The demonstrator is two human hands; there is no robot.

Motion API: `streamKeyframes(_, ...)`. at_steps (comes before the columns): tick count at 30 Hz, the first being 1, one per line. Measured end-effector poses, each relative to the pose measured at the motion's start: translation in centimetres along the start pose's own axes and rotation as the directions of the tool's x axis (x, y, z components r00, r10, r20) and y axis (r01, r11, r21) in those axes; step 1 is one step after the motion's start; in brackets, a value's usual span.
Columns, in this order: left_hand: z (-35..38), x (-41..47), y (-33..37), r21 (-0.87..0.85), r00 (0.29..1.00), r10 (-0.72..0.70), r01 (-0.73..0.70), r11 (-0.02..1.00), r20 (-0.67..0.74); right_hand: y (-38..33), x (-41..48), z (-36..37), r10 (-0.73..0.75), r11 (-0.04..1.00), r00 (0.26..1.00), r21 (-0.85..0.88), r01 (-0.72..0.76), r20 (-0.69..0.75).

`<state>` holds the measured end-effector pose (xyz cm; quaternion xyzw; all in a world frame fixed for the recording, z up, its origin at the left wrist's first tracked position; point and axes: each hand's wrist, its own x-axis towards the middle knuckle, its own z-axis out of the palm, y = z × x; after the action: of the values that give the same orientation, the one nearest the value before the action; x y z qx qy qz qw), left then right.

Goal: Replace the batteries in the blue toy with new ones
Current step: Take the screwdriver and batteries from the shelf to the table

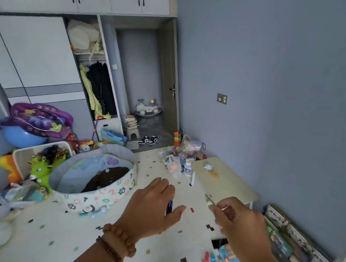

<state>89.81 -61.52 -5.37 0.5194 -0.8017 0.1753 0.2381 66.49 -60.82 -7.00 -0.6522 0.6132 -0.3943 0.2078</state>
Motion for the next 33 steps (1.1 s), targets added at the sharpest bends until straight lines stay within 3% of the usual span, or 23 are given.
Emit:
streamKeyframes(7,6.0,6.4,-13.0,-0.014,0.996,-0.084,0.084,0.996,0.006,-3.9,13.0,9.4,0.019,0.998,0.998,0.057,-0.023,0.058)
streamKeyframes(18,19.6,21.7,-34.0,-0.042,0.996,0.082,-0.081,0.996,0.022,-6.4,33.5,24.1,0.172,0.983,0.984,0.070,-0.169,-0.048)
streamKeyframes(33,45.7,49.2,-43.9,-0.346,0.919,0.393,-0.373,0.861,-0.012,5.9,61.9,33.6,0.434,0.895,0.851,0.034,-0.445,-0.296)
